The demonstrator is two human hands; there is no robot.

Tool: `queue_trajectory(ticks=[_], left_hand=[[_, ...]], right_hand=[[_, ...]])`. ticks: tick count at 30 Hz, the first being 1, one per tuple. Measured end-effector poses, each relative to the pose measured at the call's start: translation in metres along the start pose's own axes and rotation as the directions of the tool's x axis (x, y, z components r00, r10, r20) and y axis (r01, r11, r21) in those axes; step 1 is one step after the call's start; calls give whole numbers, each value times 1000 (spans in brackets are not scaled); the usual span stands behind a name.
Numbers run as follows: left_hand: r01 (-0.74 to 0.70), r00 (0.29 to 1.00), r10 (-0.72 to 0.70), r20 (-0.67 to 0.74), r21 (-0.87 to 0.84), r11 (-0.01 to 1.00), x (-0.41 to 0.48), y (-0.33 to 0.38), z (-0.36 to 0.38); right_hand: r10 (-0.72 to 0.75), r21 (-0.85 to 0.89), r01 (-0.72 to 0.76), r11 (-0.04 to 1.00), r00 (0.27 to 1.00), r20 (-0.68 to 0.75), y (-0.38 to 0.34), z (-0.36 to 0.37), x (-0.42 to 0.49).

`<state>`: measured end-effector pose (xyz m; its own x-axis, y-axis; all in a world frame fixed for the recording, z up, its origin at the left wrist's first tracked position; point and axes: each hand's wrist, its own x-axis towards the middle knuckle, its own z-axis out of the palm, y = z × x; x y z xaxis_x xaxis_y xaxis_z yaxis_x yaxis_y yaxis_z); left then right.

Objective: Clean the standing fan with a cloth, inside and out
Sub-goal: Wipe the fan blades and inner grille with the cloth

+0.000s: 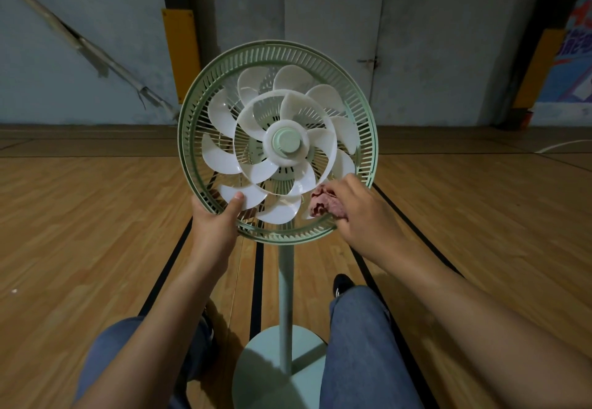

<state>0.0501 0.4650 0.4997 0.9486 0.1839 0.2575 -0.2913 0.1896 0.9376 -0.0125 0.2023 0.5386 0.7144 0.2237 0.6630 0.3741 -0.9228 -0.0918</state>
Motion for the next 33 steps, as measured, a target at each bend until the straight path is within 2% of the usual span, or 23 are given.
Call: queue_trajectory(ticks=[5, 9, 13, 16, 19, 25, 28, 33], left_hand=[[8, 1000, -8, 11, -1, 1000, 1, 1, 1], [-18, 1000, 18, -10, 20, 1000, 0, 3, 2], [-23, 999, 24, -26, 26, 999, -2, 4, 6], [-33, 999, 34, -30, 34, 999, -3, 3, 7], [-39, 999, 40, -22, 34, 999, -3, 3, 5], [-38, 999, 38, -20, 32, 999, -4, 1, 5], [-44, 999, 44, -12, 38, 998, -4, 1, 7], [-67, 997, 69, -31, 47, 997, -2, 0, 10]], right_hand=[[-101, -88, 101, 991, 995, 11, 7, -4, 13], [-37, -66, 38, 997, 999, 15, 5, 12, 7], [-24, 13, 22, 1000, 989, 148, -7, 29, 1], [-55, 0, 56, 998, 979, 196, -13, 33, -1], [-83, -14, 87, 996, 983, 162, -9, 27, 0], [-210, -173, 202, 964, 977, -27, 2, 11, 14], [-212, -210, 202, 957, 977, -24, 4, 12, 14], [-113, -126, 122, 985, 991, 75, -1, 19, 13]])
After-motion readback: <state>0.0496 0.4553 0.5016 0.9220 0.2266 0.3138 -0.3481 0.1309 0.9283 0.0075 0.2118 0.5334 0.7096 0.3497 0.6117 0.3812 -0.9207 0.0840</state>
